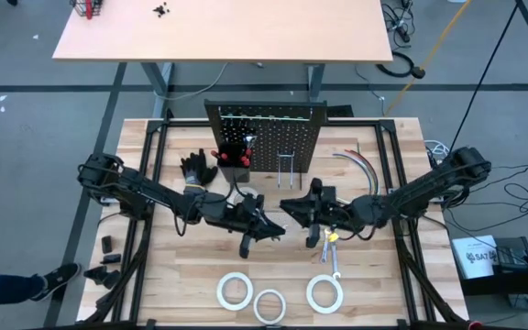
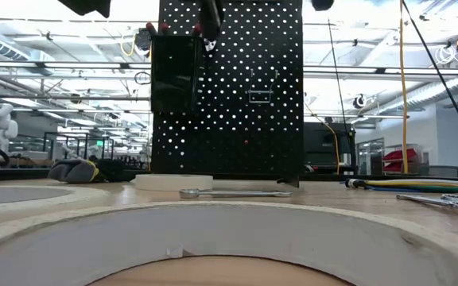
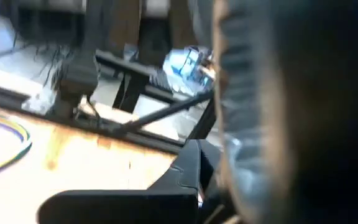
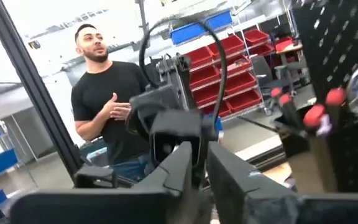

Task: Hang tools onto peg board
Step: Hang the silver wrench on the peg board

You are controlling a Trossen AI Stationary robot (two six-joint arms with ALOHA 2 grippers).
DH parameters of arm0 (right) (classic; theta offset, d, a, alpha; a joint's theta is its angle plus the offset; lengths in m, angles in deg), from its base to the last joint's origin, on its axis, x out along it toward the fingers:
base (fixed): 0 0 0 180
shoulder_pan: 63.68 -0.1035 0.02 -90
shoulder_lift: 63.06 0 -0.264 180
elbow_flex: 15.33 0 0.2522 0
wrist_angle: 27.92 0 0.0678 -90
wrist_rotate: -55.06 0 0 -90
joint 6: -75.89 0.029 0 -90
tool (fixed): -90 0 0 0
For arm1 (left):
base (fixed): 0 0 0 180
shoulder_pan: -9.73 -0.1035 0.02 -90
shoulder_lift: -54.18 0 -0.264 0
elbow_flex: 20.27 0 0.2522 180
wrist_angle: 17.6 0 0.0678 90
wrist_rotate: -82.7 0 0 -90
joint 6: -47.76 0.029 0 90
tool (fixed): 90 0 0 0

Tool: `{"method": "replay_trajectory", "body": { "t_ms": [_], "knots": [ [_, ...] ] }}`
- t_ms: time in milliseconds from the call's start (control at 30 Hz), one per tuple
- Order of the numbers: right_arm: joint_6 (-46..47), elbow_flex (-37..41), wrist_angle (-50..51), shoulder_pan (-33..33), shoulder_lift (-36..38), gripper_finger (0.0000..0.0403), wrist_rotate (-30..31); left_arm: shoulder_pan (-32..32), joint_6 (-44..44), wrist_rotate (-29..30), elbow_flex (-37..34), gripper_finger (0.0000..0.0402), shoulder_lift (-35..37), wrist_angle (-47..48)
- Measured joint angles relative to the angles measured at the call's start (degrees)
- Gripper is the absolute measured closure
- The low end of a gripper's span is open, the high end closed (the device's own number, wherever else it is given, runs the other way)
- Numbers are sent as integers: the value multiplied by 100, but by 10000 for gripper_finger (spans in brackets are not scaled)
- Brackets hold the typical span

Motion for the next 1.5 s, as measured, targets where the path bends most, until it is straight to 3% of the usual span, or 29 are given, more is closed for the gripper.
{"method": "replay_trajectory", "body": {
  "t_ms": [200,333,433,667,1033,1500],
  "knots": [
    [1067,-11,2342,-37,995,307,-706,0,-185,-120,-7,401,675,1011],
    [1712,-7,3010,-101,879,280,-1315,-24,-155,177,-4,401,1075,1012],
    [1691,-7,2697,-188,583,261,-1380,-70,-198,531,-4,401,1164,1036],
    [864,-7,848,-68,-337,225,-1357,-85,-626,838,-4,401,1012,1069],
    [1284,-4,671,202,-557,178,-1356,-86,-629,869,-4,401,993,1054],
    [1332,-4,668,452,-557,180,-1387,-87,-616,1381,-4,401,991,1126]
  ]
}}
